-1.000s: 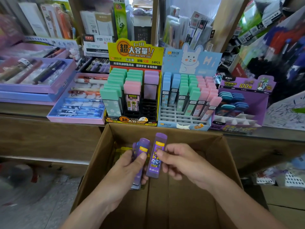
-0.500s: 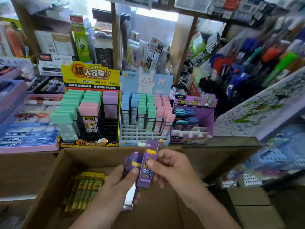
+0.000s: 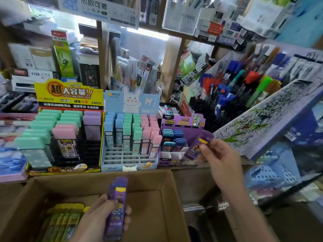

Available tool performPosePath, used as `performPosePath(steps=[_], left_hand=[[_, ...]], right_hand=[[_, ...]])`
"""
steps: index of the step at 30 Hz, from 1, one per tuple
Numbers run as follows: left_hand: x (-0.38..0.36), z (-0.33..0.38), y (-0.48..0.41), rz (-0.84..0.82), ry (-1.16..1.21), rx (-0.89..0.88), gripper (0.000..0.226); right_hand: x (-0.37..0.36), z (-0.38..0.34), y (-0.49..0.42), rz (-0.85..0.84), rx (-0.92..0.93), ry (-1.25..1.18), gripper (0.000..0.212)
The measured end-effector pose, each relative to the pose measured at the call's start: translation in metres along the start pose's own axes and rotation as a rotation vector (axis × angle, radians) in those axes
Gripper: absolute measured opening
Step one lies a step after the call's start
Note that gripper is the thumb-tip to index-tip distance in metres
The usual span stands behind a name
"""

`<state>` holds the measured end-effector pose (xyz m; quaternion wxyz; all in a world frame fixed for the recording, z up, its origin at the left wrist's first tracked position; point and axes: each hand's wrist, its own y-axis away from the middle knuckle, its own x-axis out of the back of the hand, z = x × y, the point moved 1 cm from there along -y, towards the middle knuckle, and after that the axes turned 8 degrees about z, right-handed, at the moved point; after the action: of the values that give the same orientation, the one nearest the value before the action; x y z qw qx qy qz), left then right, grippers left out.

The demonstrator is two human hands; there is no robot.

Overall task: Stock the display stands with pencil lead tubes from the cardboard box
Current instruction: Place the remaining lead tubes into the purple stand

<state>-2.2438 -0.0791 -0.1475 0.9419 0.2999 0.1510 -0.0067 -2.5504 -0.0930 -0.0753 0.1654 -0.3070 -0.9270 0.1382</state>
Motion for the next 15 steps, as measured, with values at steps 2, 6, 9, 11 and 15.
performPosePath(steps=[2,6,9,11,15], left_hand=[[0.000,0.001,0.002,-0.003,0.004,-0.005,0.017],[0.001,0.003,0.003,0.010,0.027,0.005,0.018],[0.001,0.005,0.002,0.021,0.033,0.022,0.020],[0.001,0.005,0.002,0.011,0.033,0.030,0.021],[0.001,0.006,0.002,0.010,0.026,0.027,0.019]], right_hand=[[0.003,0.004,-0.011,0.019,0.010,0.023,0.019],[0.000,0.009,-0.030,0.066,0.043,0.040,0.017],[-0.009,0.009,-0.038,0.053,0.062,0.055,0.023],[-0.014,0.010,-0.041,0.024,0.061,0.089,0.025],[-0.022,0.014,-0.043,-0.009,0.002,0.210,0.025]])
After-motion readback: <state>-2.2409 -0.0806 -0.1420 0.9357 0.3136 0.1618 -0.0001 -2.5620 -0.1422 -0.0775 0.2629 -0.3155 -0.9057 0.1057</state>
